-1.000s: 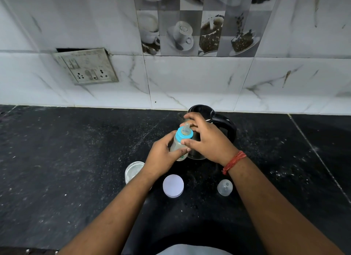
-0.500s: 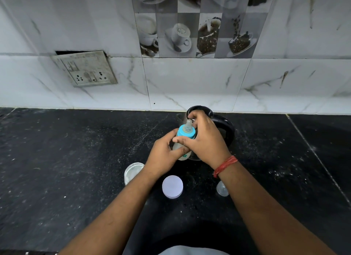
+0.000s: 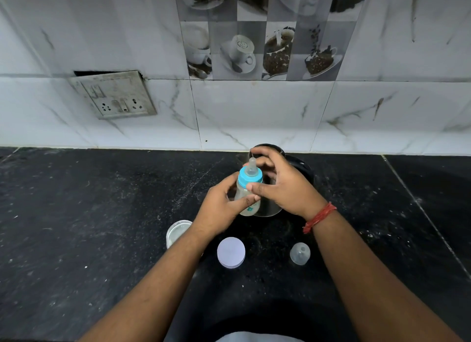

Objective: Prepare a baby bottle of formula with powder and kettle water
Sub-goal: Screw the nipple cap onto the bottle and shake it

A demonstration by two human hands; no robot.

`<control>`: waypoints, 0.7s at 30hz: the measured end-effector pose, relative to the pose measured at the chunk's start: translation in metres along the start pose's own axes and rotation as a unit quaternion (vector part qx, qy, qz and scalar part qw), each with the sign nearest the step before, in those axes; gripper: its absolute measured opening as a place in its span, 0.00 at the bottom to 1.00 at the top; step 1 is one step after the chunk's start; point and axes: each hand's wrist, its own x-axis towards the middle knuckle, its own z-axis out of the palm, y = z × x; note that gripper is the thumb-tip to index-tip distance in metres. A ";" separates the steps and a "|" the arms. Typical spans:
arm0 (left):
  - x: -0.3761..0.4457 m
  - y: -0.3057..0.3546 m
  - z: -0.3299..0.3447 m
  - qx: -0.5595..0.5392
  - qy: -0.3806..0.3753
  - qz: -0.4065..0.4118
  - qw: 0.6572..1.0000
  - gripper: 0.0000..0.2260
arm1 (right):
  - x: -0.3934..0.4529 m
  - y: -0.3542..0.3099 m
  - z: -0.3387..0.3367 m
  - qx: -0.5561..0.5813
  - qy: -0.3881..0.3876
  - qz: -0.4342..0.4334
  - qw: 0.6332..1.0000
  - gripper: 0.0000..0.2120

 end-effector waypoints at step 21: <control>0.002 0.011 0.000 0.012 0.010 0.009 1.000 0.22 | -0.004 -0.013 0.019 0.055 0.122 -0.031 0.991 0.25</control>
